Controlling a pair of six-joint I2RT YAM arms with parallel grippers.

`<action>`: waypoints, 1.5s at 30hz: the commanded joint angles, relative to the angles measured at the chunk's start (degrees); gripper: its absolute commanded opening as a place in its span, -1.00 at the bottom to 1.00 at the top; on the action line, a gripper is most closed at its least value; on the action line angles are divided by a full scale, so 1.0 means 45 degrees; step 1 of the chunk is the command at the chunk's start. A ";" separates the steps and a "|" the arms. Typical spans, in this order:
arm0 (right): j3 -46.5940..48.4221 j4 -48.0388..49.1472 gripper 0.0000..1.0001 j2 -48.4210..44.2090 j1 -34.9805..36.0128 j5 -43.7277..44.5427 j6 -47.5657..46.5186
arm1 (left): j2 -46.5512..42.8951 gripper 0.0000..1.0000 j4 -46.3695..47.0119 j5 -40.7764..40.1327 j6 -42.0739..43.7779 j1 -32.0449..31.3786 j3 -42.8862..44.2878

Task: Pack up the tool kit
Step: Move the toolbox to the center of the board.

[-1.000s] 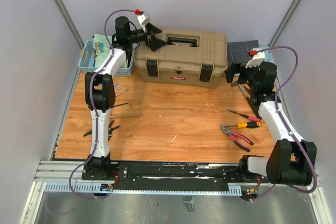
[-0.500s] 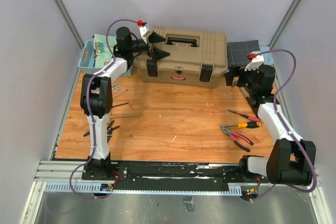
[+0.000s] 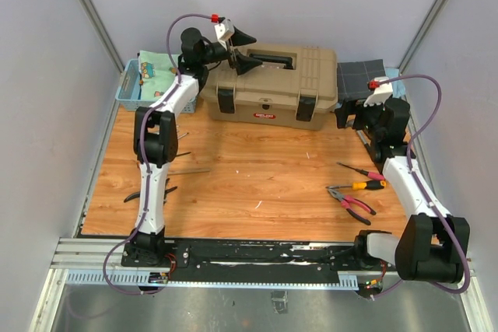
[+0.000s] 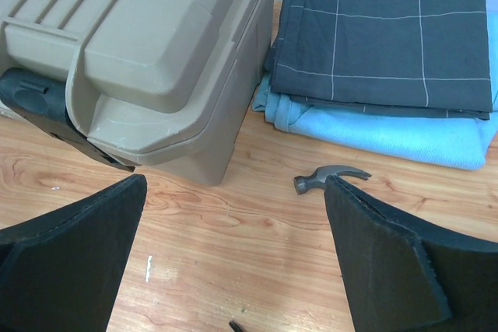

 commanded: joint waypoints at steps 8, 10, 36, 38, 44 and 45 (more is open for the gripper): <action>-0.0139 -0.0176 0.97 -0.0435 0.0195 0.0238 -0.0330 | 0.0539 0.74 0.0300 -0.0165 -0.0094 -0.0189 -0.0488; -0.0186 -0.0139 0.97 -0.0419 0.0195 0.0221 -0.0241 | 0.0621 0.51 0.0300 -0.0318 -0.0126 -0.0203 -0.0552; -0.1400 -0.1738 1.00 -0.3250 0.0384 -0.1415 0.1480 | -0.7235 -1.00 0.0330 -0.8793 -0.2361 -0.1694 -1.0160; -0.1337 -0.2026 0.99 -0.3369 0.0419 -0.1621 0.1642 | -0.7757 -0.99 0.0324 -0.9974 -0.2564 -0.2120 -1.0752; -0.1213 -0.2701 0.98 -0.3520 0.0488 -0.1875 0.1913 | -0.8796 -0.99 0.0071 -1.3321 -0.4281 -0.3152 -1.2119; -0.1223 -0.2737 0.98 -0.3535 0.0488 -0.1902 0.1943 | -0.8898 -0.99 -0.0153 -1.3838 -0.4540 -0.3238 -1.2258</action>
